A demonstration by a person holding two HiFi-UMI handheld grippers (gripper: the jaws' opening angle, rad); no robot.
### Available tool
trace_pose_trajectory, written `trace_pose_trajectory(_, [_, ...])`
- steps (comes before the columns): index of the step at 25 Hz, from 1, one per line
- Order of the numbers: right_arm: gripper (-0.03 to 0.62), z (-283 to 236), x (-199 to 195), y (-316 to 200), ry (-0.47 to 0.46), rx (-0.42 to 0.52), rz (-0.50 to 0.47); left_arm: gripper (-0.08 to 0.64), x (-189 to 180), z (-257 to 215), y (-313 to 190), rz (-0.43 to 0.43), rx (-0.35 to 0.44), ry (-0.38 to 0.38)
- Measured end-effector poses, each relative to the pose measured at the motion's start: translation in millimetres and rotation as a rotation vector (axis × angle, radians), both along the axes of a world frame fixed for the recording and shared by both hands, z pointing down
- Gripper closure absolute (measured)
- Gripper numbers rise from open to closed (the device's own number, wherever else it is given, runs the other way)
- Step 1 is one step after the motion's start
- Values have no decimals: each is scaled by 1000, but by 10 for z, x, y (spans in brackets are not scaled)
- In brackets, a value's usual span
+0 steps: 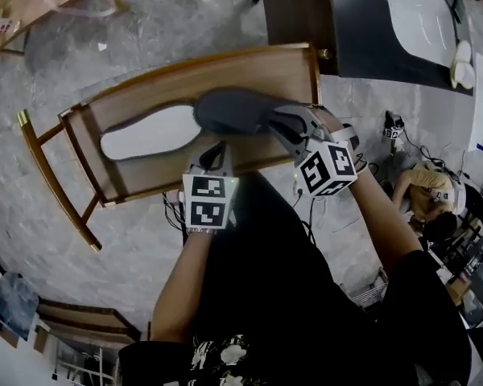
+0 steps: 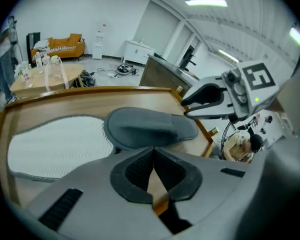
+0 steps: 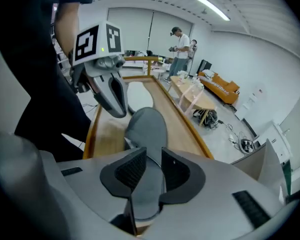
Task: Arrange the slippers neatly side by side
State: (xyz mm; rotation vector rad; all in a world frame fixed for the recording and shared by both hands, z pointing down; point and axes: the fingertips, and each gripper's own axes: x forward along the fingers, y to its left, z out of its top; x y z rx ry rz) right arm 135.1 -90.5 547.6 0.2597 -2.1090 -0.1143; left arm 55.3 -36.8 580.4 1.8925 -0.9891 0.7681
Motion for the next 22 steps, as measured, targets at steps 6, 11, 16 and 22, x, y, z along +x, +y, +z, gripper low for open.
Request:
trace_pose_trajectory(6, [583, 491, 238, -120, 106, -81, 108, 555, 103, 193, -158, -86, -54, 46])
trace_pose_trajectory(11, [592, 579, 347, 14, 115, -132, 229, 535, 132, 301, -261, -76, -68, 27])
trace_pose_trajectory(16, [592, 607, 343, 35, 109, -165, 332, 527, 116, 338, -320, -83, -63, 9])
trace_pose_trajectory(22, [592, 619, 365, 33, 83, -226, 424, 495, 144, 310, -447, -188, -91, 81])
